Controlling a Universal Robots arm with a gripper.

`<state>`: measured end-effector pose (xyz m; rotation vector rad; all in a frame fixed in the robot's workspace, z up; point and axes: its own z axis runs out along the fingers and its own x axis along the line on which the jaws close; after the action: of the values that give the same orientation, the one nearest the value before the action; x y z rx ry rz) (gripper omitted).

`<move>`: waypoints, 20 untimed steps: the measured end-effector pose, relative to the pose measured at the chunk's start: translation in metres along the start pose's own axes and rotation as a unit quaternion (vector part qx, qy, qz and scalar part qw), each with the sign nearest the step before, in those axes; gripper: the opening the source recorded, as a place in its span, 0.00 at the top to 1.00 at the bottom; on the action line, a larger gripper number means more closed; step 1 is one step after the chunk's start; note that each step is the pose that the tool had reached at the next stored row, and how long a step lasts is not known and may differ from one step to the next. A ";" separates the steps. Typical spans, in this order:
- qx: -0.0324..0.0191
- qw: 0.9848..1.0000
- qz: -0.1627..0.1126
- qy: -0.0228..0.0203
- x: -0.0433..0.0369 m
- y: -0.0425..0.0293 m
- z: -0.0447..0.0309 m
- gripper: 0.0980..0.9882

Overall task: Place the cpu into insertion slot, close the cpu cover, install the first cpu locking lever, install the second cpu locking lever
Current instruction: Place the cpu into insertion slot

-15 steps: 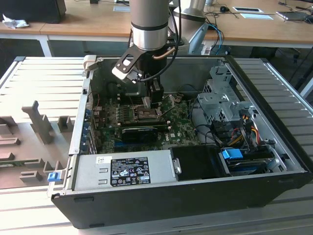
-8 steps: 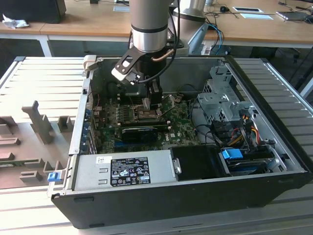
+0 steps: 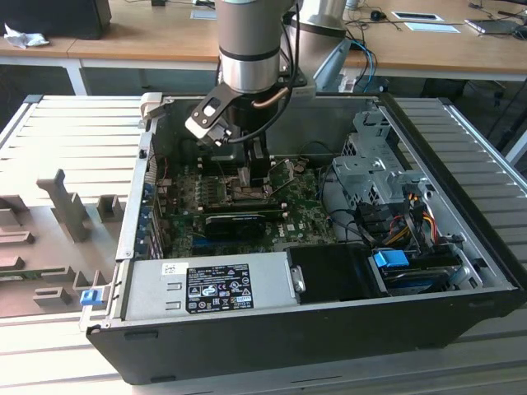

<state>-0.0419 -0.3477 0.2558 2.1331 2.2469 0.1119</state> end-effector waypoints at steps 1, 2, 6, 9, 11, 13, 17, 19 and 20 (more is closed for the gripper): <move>0.000 1.000 0.000 0.000 0.0001 -0.0001 0.0008 0.52; 0.001 1.000 0.000 0.000 0.0001 -0.0002 0.0018 0.52; 0.004 1.000 0.002 0.000 0.0023 -0.0003 0.0053 0.52; 0.005 1.000 0.003 0.000 0.0029 -0.0004 0.0071 0.52; 0.006 1.000 0.006 0.000 0.0033 -0.0009 0.0089 0.52; 0.006 1.000 0.008 -0.001 0.0041 -0.0018 0.0113 0.52; 0.006 1.000 0.008 -0.002 0.0105 -0.0026 0.0214 0.52; 0.006 1.000 0.008 -0.002 0.0132 -0.0030 0.0242 0.52; 0.006 1.000 0.013 -0.002 0.0133 -0.0040 0.0247 0.52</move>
<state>-0.0446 -0.3340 0.2312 2.1674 2.2238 0.0944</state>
